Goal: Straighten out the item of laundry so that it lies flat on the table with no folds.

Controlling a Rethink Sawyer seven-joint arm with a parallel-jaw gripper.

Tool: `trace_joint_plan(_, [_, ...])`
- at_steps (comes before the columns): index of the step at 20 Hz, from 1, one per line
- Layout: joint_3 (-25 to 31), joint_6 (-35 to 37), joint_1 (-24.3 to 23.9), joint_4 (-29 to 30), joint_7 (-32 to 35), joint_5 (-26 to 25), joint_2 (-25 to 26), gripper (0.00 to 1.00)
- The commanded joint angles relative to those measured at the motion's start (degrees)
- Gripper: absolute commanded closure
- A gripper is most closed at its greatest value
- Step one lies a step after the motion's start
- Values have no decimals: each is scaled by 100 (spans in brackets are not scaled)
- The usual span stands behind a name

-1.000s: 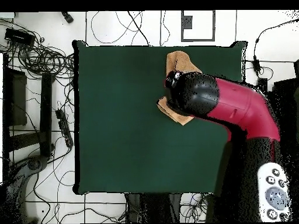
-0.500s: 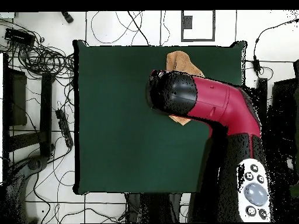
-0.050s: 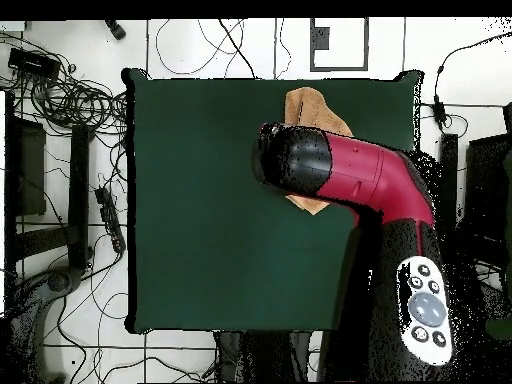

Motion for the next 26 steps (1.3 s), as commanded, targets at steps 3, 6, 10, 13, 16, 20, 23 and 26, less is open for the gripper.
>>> trace_joint_plan(3, [430, -149, -46, 299, 175, -295, 763, 0])
trace_joint_plan(6, [417, -267, -92, 282, 199, -385, 822, 0])
trace_joint_plan(10, [316, -344, -120, 192, 181, -586, 908, 0])
trace_joint_plan(13, [244, -337, -181, 235, 169, -701, 790, 0])
trace_joint_plan(16, [42, -370, -189, 303, 293, -857, 605, 0])
trace_joint_plan(20, [-112, -404, -231, 199, 408, -1012, 653, 0])
trace_joint_plan(23, [-40, -285, -307, 65, 353, -976, 777, 0])
trace_joint_plan(26, [-53, -230, -317, -58, 361, -1011, 822, 0])
